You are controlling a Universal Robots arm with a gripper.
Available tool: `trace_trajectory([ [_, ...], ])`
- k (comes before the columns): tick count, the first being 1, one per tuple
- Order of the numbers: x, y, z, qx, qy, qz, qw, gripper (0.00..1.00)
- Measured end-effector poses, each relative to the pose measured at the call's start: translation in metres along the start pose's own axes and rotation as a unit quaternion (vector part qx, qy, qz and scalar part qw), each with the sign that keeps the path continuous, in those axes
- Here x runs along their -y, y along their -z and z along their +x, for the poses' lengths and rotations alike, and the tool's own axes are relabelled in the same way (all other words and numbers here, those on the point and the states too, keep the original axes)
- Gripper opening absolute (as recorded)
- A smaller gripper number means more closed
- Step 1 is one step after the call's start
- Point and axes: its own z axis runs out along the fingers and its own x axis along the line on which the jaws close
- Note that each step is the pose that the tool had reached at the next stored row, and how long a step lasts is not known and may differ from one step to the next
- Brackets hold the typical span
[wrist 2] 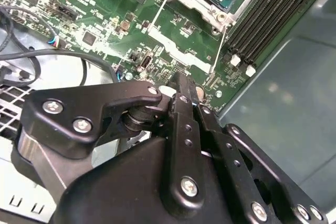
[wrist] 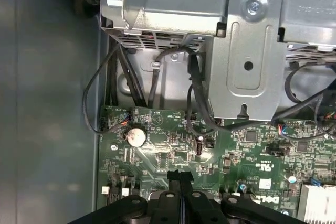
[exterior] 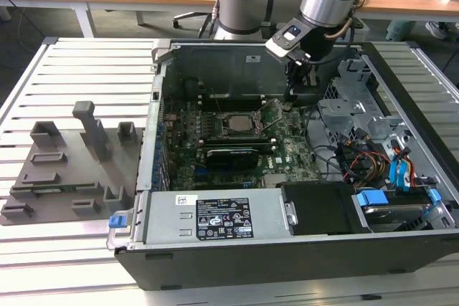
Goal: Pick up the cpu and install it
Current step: 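Close the cpu cover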
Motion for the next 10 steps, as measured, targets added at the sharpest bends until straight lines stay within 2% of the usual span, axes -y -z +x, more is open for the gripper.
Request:
trace_trajectory([
  [7, -0.0005, -0.0163, -0.0016, -0.0001, -0.001, 0.0, 1.0, 0.11],
  [10, 0.0043, -0.0189, -0.0016, -0.0001, -0.001, 0.0, 1.0, 0.11],
])
